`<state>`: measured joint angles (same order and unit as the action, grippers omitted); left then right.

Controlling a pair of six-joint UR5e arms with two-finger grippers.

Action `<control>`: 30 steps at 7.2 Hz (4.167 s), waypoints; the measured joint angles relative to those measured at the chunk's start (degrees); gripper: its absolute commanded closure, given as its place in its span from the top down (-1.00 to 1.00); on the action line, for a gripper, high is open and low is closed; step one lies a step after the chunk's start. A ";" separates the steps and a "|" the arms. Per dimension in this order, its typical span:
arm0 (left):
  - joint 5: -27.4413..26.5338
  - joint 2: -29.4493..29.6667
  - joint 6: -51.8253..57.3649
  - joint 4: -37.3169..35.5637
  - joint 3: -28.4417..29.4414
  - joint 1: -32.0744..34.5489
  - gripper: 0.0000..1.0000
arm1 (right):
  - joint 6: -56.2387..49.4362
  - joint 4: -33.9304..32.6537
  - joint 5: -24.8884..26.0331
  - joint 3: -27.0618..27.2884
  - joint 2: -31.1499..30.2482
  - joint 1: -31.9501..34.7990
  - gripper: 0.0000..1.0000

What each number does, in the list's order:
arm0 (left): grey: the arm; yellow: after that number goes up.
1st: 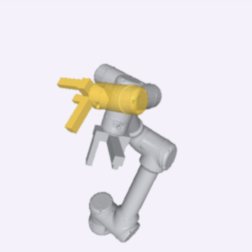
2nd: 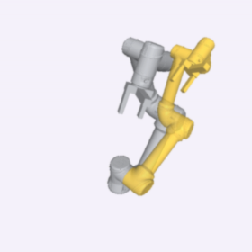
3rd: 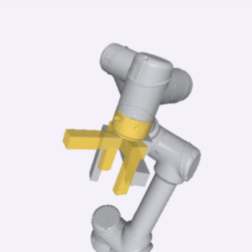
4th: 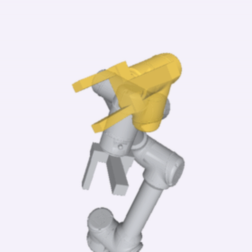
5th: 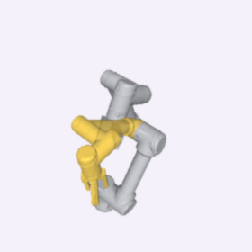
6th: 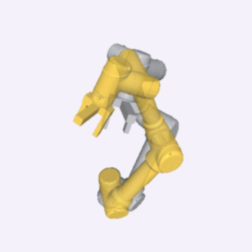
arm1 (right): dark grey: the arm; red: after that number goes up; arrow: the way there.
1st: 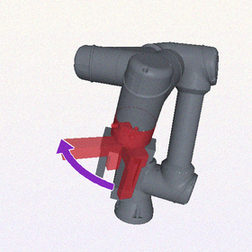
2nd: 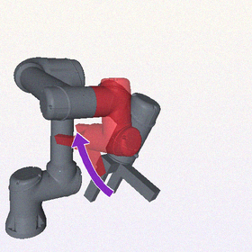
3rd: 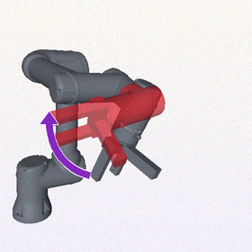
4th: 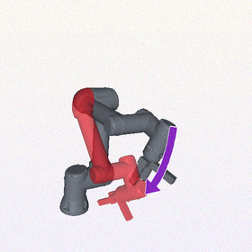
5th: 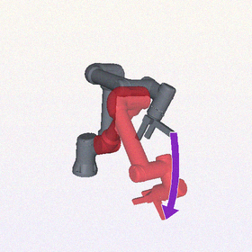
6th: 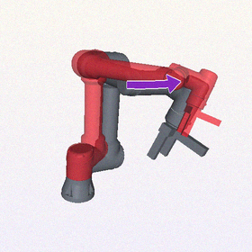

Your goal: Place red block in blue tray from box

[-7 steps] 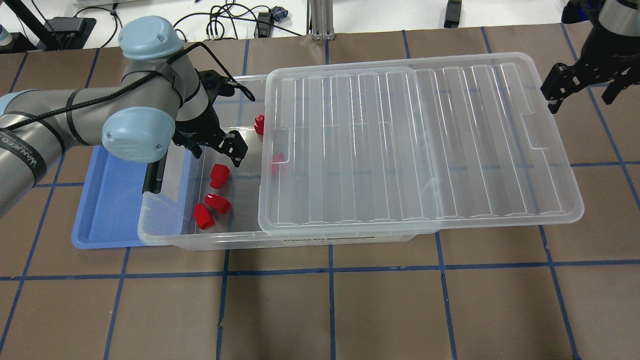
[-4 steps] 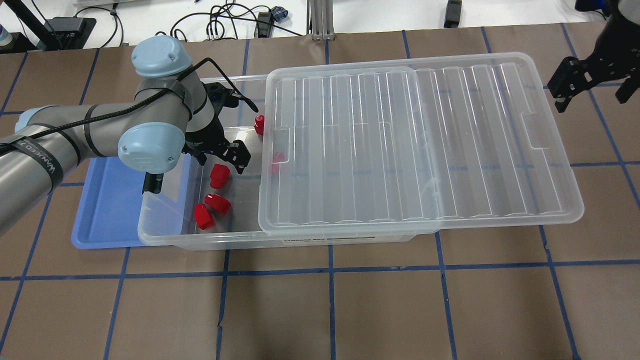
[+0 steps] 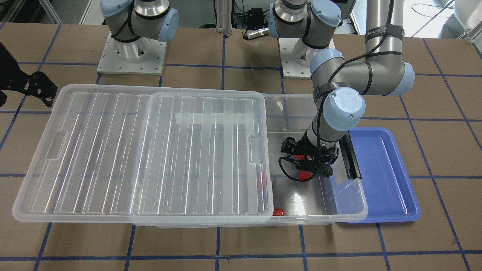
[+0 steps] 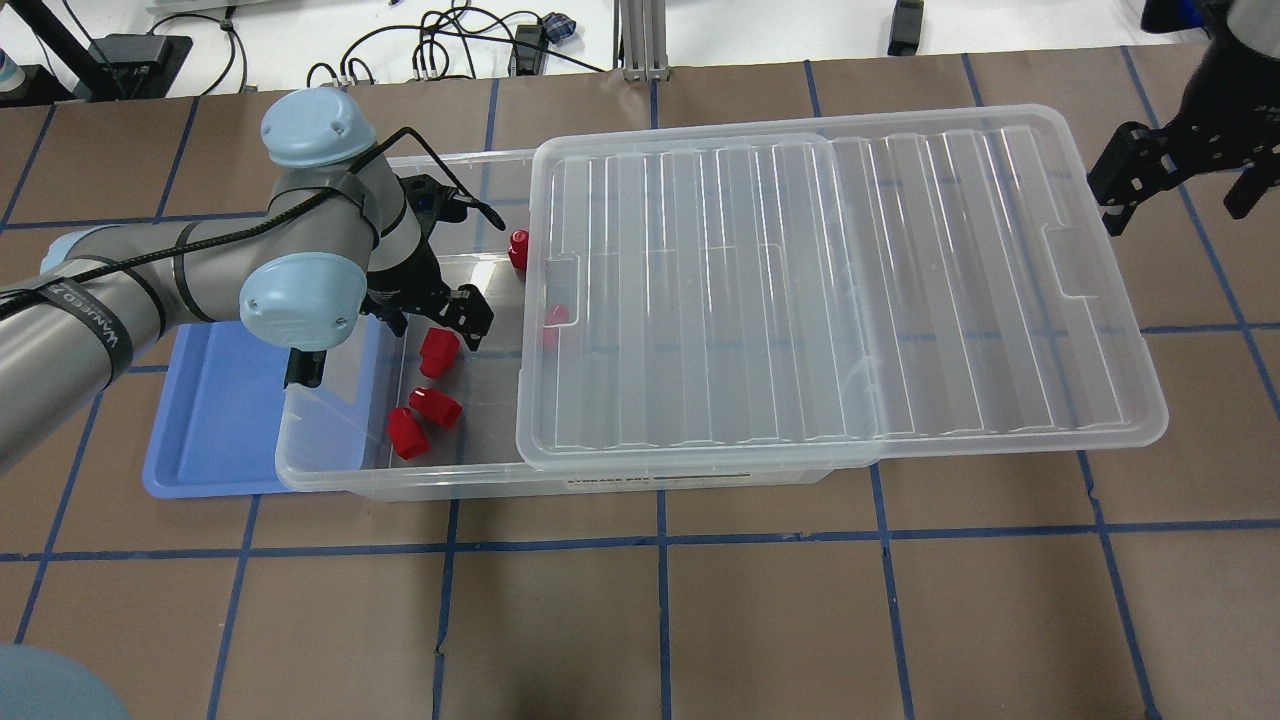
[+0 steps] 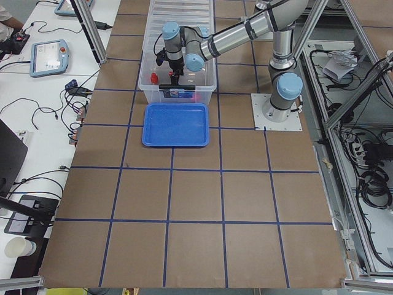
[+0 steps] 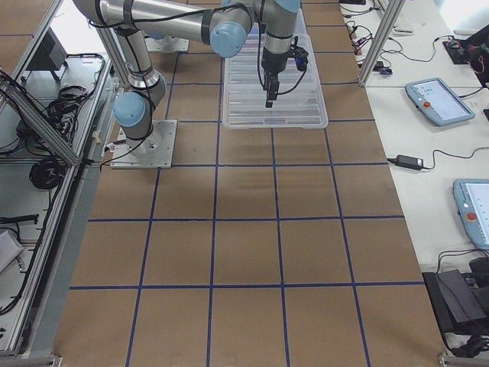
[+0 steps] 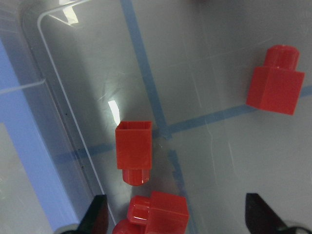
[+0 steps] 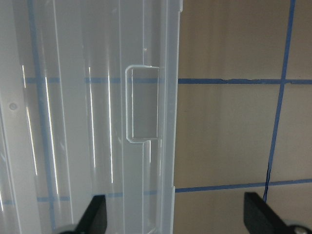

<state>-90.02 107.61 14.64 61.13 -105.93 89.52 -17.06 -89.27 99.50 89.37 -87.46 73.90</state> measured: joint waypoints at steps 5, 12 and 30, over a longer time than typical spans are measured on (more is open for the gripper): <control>-0.18 3.84 -0.80 -8.03 -2.28 -0.07 1.00 | 1.29 -0.20 0.34 0.31 -0.55 -0.21 1.00; -0.77 5.18 -0.52 -10.64 -3.35 -0.05 0.25 | 1.68 0.07 1.33 0.60 -0.53 -0.63 1.00; 6.30 -6.13 2.74 21.06 12.86 -15.09 -0.87 | 1.67 -0.23 2.78 0.47 -0.57 -0.85 1.00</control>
<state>-83.72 101.48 17.39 82.19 -93.07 74.43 -15.38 -89.51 102.28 89.84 -88.03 73.04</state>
